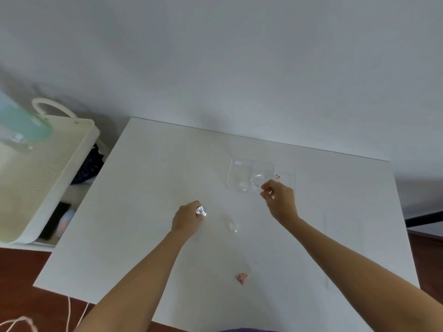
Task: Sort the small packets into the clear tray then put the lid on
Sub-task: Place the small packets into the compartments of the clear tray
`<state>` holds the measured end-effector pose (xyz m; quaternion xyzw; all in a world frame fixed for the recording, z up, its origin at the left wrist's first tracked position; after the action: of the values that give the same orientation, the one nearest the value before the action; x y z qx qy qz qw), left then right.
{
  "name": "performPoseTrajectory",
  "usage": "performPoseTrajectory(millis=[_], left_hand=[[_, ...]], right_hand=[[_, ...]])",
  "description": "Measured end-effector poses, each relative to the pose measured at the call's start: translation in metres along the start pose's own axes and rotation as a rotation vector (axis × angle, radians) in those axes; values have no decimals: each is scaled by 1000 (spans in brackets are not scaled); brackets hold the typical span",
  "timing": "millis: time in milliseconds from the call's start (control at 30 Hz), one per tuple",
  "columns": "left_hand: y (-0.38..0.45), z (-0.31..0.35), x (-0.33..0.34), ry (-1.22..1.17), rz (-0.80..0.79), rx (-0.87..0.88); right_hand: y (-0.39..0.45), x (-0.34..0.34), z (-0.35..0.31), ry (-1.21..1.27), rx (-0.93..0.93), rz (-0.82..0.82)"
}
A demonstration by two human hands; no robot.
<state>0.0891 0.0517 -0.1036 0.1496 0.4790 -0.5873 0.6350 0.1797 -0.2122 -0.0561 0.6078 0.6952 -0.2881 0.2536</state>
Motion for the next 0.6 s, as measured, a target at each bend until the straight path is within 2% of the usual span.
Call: performPoseTrajectory(millis=[133, 300, 467, 600], left_hand=[[7, 24, -8, -70, 13, 100], [28, 66, -28, -158, 95, 214], [39, 119, -30, -156, 123, 364], [58, 148, -22, -134, 92, 388]], right_hand=[[-62, 27, 19, -66, -68, -232], [-112, 61, 32, -131, 1, -486], [-151, 79, 37, -256, 40, -471], [-152, 83, 32, -326, 23, -409]])
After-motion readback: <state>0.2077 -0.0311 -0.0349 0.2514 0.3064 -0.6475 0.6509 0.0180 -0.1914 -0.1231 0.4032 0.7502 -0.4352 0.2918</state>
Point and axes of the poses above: each hand's wrist, its own y-axis towards the middle knuckle, its own x-axis out of the palm, z = x × y, the point moved 6 cm from there along y, towards the middle knuckle, and after that the axes turned 2 degrees about y, right-handed, at the moved point
